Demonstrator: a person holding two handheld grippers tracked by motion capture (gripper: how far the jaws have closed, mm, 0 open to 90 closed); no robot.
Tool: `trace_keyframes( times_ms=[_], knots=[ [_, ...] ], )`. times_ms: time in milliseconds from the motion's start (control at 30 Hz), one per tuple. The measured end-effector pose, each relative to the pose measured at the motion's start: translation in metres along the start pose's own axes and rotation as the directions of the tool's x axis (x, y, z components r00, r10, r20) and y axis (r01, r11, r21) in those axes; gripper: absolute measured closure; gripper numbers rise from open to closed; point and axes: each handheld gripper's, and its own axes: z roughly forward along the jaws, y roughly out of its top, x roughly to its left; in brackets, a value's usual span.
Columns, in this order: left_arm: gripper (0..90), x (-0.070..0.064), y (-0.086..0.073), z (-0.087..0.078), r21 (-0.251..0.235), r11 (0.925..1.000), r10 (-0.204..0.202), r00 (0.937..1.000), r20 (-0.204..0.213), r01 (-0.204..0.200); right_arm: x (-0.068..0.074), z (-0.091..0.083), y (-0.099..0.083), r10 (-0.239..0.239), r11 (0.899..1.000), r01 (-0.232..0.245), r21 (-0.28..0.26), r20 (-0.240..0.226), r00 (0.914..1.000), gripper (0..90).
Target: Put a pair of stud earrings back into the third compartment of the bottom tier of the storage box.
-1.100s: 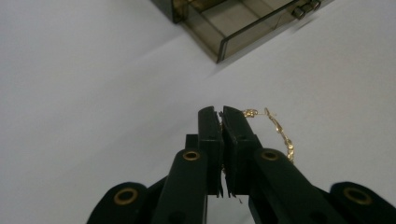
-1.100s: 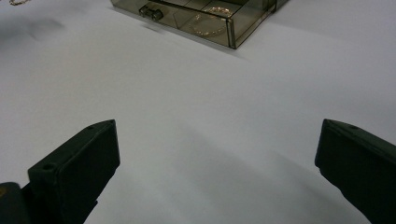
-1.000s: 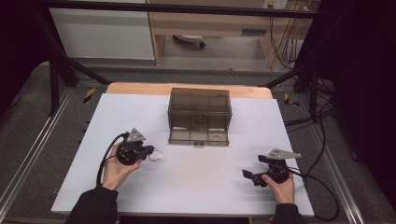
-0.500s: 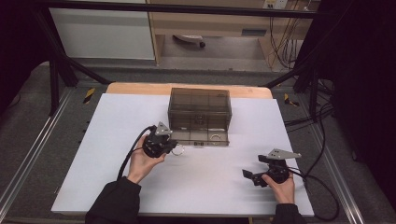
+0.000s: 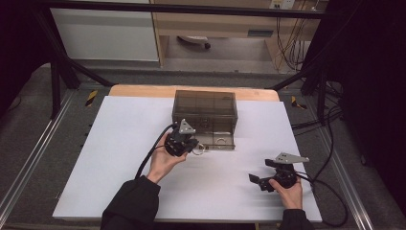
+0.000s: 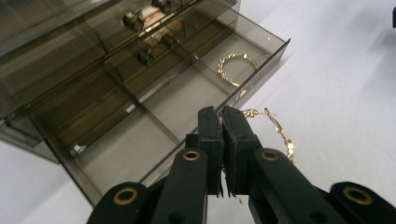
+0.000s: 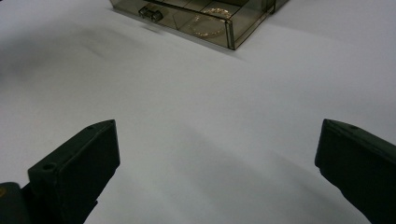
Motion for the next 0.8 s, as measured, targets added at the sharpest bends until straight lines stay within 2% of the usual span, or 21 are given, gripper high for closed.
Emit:
trace_keyframes(
  times_ms=[200,667,800],
  knots=[
    [86.3,-0.005,0.012,0.01,0.006,0.9999,0.014,0.9999,0.0,-0.014,0.0,0.0,0.0,0.001,1.0,-0.001,0.001,-0.002,1.0,0.6],
    [86.3,-0.011,0.034,0.039,0.002,1.0,0.006,1.0,-0.005,-0.006,0.0,0.0,0.0,0.0,1.0,0.0,0.001,-0.003,1.0,0.5],
    [86.3,-0.014,0.038,0.049,0.016,0.9998,0.015,0.9999,-0.007,-0.015,0.0,0.0,0.0,0.0,1.0,0.0,0.001,-0.002,1.0,0.6]
  ],
)
